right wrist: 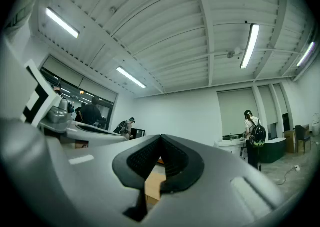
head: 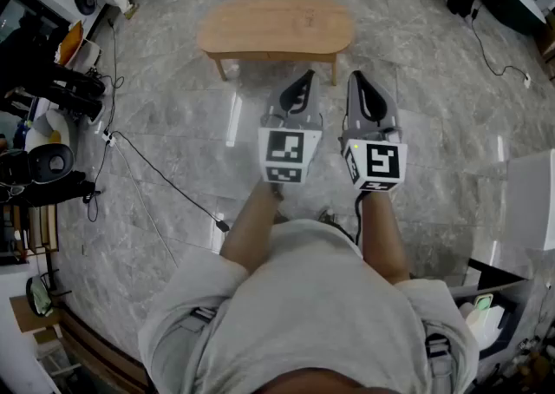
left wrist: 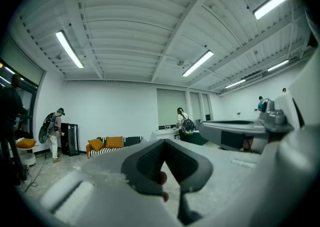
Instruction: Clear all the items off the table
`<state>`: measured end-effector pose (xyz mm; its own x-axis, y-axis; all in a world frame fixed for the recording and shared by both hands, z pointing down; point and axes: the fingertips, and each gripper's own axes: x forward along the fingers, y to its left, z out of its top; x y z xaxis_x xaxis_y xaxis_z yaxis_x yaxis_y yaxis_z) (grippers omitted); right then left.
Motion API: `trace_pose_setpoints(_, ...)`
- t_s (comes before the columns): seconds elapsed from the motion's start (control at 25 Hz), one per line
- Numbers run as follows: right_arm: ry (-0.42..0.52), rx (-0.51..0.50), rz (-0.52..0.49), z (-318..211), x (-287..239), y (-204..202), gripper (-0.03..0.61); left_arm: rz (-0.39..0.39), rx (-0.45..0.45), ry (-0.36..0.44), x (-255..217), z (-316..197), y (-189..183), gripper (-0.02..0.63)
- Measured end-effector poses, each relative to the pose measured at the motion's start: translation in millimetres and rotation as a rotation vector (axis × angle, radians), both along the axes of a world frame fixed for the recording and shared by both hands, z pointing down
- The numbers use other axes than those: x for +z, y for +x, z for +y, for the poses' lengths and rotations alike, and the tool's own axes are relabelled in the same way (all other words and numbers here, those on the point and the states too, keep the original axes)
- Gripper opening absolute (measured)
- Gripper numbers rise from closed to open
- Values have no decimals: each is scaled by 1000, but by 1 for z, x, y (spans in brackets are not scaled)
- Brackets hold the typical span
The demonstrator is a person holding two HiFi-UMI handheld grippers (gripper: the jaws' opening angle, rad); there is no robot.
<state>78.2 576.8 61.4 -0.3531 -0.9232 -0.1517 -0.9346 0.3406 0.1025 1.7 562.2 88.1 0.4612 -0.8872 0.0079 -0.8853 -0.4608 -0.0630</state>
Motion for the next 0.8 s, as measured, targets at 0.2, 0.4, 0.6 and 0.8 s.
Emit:
trace_pose_setpoints(0.2, -16, -9, 1, 0, 4, 11, 6, 5, -12, -16, 4, -2, 11, 20)
trace_pose_setpoints(0.4, -12, -4, -18, -5, 15, 23, 6, 16, -39, -36, 15, -6, 14, 20)
trace_pose_setpoints(0.6, -33, 0, -53, -19, 21, 34, 6, 1, -53, -60, 24, -14, 17, 20)
trace_pose_setpoints(0.8, -53, -14, -62, -46, 32, 22, 6, -3, -67, -72, 32, -43, 4, 20)
